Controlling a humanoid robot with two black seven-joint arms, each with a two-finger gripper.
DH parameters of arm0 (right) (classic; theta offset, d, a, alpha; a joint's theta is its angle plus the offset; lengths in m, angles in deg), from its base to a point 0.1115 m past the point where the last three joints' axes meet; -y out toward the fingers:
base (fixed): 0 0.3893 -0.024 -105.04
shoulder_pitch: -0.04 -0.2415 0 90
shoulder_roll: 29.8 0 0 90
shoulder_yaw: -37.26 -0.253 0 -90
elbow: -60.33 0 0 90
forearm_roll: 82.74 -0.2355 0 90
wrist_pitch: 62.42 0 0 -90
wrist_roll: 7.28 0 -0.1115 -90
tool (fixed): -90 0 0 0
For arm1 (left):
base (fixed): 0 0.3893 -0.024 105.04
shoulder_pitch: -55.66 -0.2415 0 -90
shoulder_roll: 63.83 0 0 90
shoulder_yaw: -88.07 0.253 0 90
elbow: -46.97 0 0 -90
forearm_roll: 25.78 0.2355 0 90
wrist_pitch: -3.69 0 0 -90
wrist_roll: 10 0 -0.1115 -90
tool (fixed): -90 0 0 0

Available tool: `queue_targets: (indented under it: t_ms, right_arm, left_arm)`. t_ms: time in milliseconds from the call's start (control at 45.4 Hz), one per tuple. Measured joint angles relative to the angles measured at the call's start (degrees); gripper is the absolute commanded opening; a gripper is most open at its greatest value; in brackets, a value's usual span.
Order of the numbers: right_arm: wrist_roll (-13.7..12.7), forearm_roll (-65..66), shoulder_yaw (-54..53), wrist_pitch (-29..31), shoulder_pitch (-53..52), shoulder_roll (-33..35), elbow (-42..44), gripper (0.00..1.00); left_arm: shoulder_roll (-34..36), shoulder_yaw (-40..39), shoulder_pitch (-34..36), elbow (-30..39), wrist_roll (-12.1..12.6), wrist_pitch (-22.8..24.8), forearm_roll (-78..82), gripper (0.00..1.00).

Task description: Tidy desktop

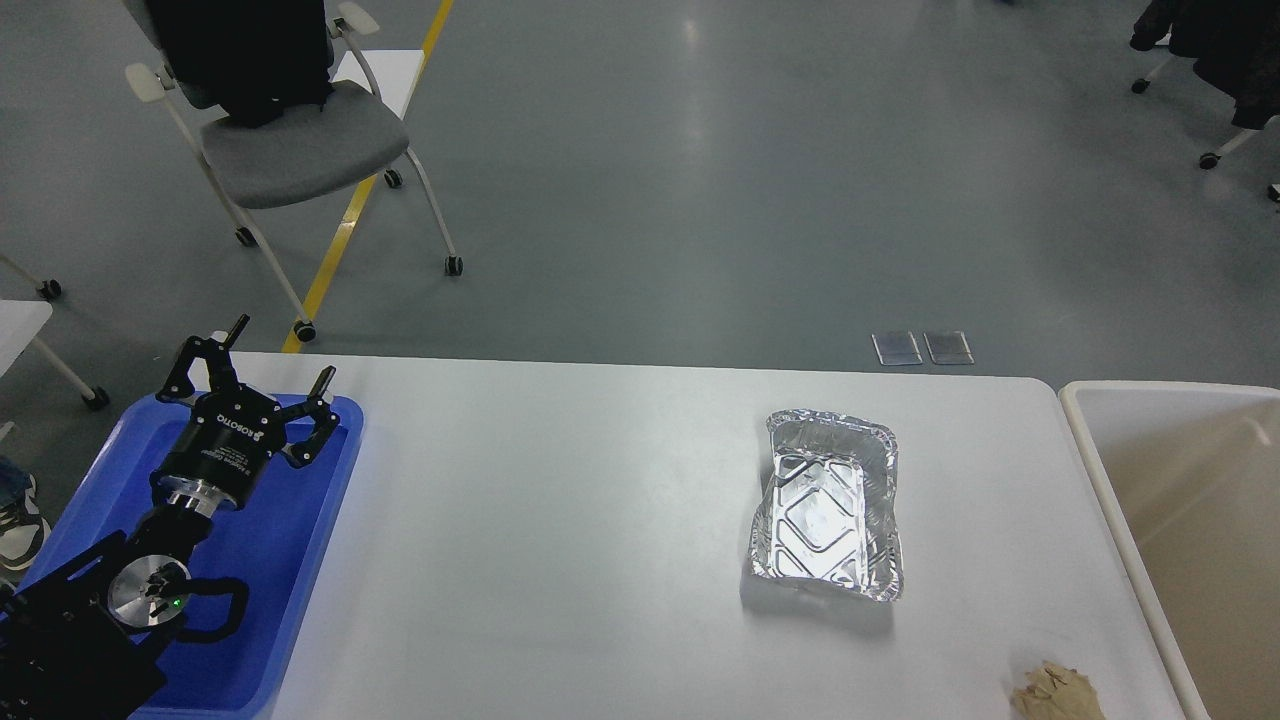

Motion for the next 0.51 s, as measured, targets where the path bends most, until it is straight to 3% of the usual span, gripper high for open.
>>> queue_targets:
  t_ms: [374,440,506]
  right_arm:
    - [0.00,0.06,-1.68,-0.84,1.59,-1.32,0.03,0.00]
    - [0.00,0.05,-1.78,-0.93,1.64,-1.42,0.02,0.35]
    - [0.00,0.02,-1.97,-1.04,1.65,-1.50,0.02,0.47]
  left_arm:
    - [0.00,0.00,0.00,0.00,0.00,0.00,0.00,0.99]
    - [0.00,0.00,0.00,0.00,0.00,0.00,0.00,0.99]
    - [0.00,0.00,0.00,0.00,0.00,0.00,0.00,0.99]
